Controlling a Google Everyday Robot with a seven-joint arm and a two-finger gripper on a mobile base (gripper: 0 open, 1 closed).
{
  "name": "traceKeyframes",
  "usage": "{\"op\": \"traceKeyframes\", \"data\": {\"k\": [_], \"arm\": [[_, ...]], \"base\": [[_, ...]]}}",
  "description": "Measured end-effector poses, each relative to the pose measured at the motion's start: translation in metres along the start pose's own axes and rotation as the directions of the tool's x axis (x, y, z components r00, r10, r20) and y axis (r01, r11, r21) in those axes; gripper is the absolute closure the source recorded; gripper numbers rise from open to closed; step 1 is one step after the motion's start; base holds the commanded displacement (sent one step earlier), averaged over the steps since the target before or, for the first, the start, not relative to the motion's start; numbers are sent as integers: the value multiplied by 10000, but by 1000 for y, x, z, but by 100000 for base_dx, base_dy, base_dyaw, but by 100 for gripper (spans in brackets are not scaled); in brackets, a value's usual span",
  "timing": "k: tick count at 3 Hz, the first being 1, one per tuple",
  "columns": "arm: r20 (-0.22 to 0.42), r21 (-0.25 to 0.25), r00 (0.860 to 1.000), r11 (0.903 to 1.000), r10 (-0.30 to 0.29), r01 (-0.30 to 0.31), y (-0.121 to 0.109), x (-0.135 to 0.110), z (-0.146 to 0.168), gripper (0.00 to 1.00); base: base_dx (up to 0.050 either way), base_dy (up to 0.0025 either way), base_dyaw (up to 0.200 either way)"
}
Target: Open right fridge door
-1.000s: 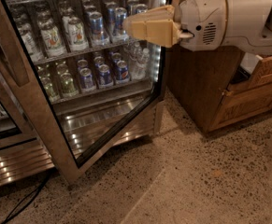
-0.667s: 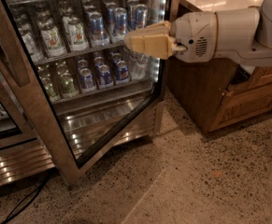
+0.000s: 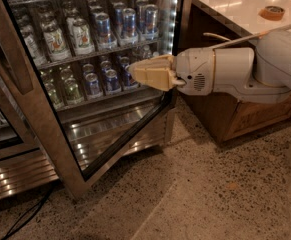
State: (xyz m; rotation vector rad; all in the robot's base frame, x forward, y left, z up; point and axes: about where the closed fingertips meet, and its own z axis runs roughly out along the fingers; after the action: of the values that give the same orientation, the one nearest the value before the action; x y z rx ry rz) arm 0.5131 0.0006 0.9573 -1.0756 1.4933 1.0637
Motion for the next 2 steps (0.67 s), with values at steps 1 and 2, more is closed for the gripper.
{"op": "traceKeyframes", "data": {"k": [1, 2], "arm": [[335, -151, 9994, 9999, 31, -26, 12, 7, 12, 100], [346, -156, 9994, 9999, 31, -26, 13, 7, 12, 100]], "base": [[0, 0, 0], [0, 0, 0]]}}
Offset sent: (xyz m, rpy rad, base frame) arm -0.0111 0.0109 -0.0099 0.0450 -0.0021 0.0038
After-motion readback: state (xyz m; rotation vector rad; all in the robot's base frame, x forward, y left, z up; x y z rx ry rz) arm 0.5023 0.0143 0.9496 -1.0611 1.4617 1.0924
